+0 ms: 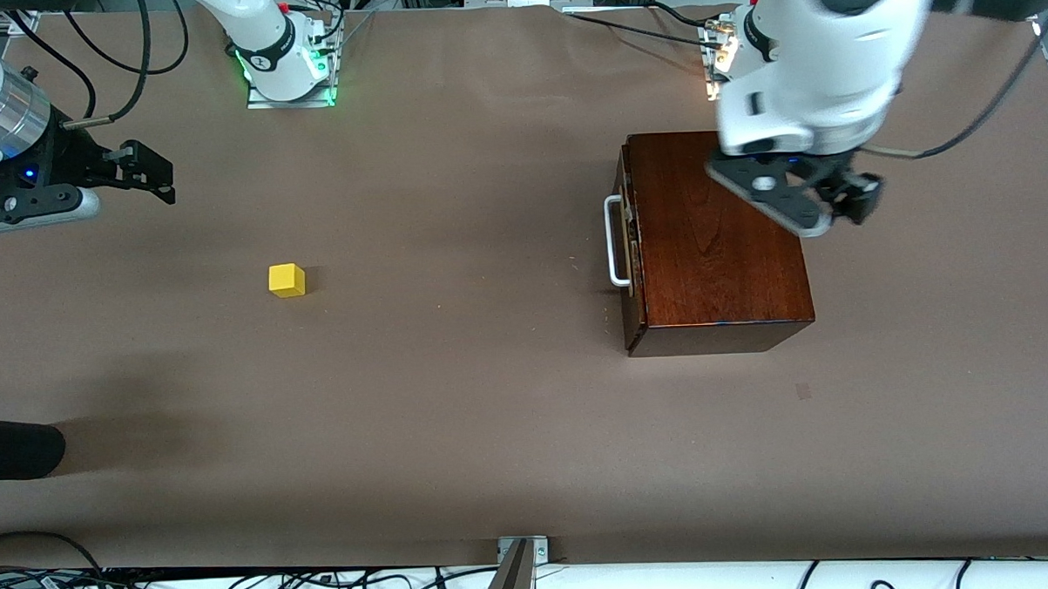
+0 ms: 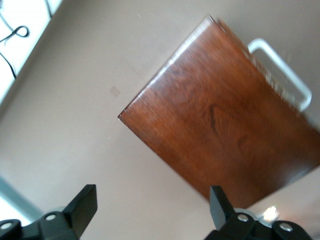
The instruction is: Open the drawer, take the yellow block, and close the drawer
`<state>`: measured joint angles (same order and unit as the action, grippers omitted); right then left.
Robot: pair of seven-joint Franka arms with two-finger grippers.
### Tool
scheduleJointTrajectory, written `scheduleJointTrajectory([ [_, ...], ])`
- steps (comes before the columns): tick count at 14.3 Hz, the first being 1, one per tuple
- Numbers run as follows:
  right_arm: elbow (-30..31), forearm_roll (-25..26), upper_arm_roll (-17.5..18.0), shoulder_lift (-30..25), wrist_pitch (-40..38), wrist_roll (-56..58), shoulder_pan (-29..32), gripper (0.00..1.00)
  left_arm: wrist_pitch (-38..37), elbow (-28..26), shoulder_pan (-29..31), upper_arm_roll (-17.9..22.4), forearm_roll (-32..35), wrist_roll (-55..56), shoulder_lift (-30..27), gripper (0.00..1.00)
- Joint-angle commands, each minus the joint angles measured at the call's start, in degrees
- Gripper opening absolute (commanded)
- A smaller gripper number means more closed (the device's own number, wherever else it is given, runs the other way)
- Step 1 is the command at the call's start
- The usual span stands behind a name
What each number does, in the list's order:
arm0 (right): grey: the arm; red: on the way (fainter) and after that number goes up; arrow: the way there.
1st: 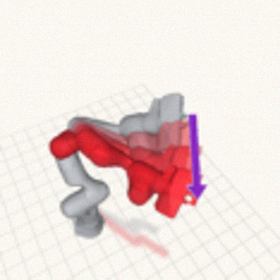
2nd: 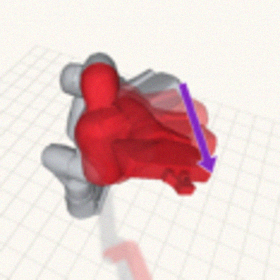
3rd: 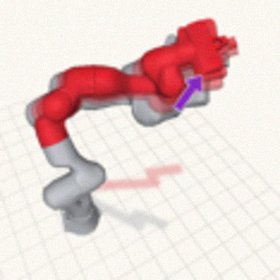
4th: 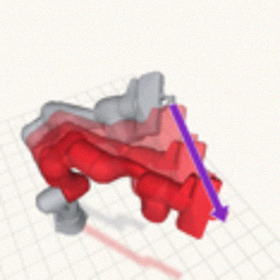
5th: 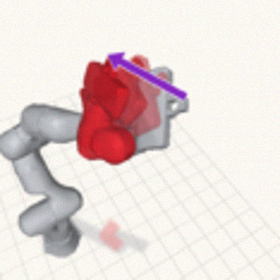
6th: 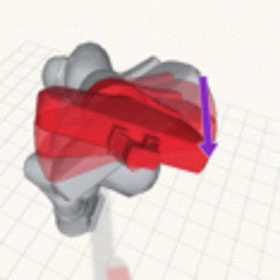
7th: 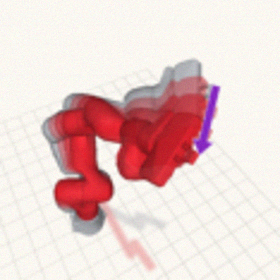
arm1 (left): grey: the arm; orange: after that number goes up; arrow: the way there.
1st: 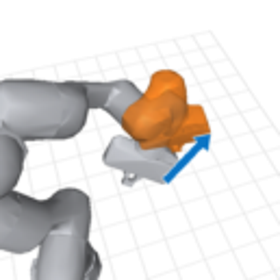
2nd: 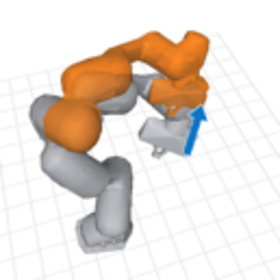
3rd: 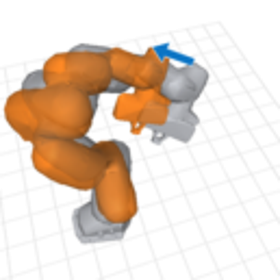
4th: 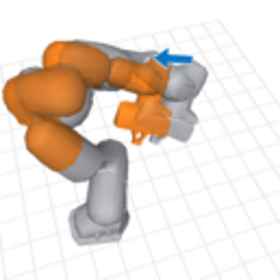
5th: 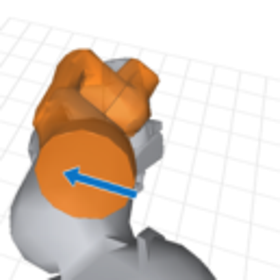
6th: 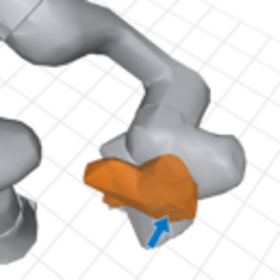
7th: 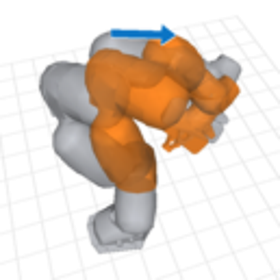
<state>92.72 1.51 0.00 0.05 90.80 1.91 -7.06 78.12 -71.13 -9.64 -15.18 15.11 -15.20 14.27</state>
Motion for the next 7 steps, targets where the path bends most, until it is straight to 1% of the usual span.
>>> scheduleJointTrajectory([
  [1,-1.6,0.6,0.3,0.6,-1.4,-1.4,0.4,1.0,10.9,-16.4,3.8,5.9,-10.2,5.4,-12.7,1.0],
  [2,-1.4,0.6,0.2,0.6,-1.6,-1.3,0.6,1.0,13.4,-18.5,4.6,7.1,-11.2,5.4,-14.8,1.0],
  [4,-1.6,0.7,-0.1,0.6,-1.5,-1.2,0.5,1.0,17.1,-19.4,4.6,10.8,-11.5,5.6,-16.8,1.0],
  [5,-1.6,0.7,-0.1,0.6,-1.5,-1.1,0.5,1.0,17.7,-19.2,4.7,13.2,-13.7,7.6,-17.0,1.0],
  [6,-1.6,0.5,-0.1,0.6,-1.1,-1.2,0.6,1.0,17.3,-19.5,4.7,16.6,-17.6,11.3,-17.3,1.0],
  [7,-1.5,0.1,-0.1,0.8,-0.9,-1.3,0.6,1.0,17.2,-19.9,4.7,18.6,-20.4,14.5,-17.2,1.0],
])
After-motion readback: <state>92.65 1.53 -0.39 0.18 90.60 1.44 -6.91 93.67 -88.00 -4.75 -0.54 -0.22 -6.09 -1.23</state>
